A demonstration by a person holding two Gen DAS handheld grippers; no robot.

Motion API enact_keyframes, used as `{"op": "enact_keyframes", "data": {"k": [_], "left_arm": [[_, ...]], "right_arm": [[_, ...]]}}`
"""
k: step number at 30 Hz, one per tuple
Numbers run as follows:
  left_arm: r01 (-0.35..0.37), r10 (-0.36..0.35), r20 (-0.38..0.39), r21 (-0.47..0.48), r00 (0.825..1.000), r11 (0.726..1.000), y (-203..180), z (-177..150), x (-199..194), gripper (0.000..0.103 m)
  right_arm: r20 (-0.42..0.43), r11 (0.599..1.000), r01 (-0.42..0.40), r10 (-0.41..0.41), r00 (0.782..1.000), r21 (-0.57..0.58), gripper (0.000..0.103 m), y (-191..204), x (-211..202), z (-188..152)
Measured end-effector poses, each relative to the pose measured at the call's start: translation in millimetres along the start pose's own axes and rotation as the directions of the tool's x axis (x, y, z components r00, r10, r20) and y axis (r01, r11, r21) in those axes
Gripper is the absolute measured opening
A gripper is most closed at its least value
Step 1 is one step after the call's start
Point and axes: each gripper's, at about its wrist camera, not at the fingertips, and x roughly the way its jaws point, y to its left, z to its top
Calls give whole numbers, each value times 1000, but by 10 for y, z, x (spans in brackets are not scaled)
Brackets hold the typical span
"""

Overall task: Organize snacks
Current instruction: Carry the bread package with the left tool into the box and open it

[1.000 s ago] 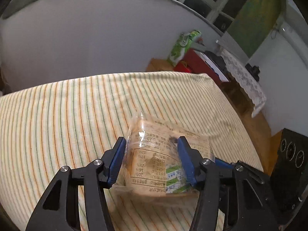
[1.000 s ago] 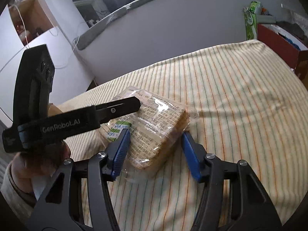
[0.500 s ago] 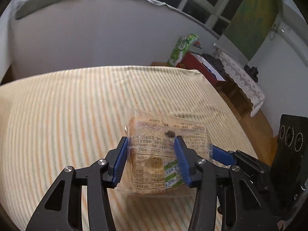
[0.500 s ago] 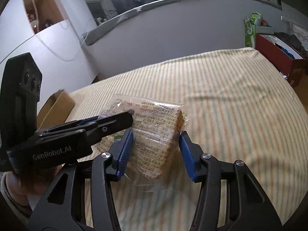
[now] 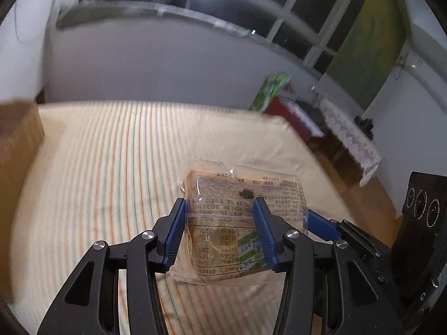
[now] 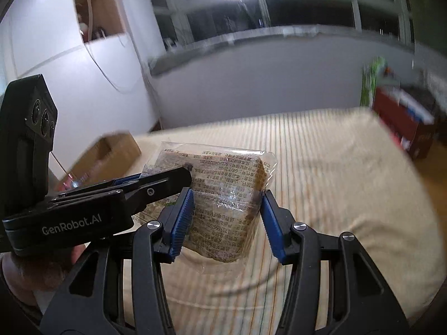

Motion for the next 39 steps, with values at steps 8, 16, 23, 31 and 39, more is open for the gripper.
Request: {"op": "enact_keyframes", "data": {"k": [8, 16, 23, 31, 39], "left_arm": [[-5, -13, 180, 102, 984, 995, -300, 269, -816, 47], [-7, -10, 201, 83, 980, 997, -166, 176, -954, 47], [-8, 1, 220, 33, 975, 999, 112, 136, -1115, 47], [-59, 73, 224, -65, 972, 996, 755, 3, -1322, 47], [-218, 266, 264, -199, 927, 955, 1598, -125, -1941, 47]], "right_arm": [[104, 998, 8, -1, 995, -61, 52, 361, -488, 251], [84, 995, 13, -4, 996, -96, 52, 590, -489, 225], [44, 988, -12, 19, 999, -153, 52, 880, -286, 239], [-43, 966, -115, 108, 993, -230, 52, 1614, 238, 199], [-103, 898, -307, 289, 952, -315, 52, 2573, 676, 230]]}}
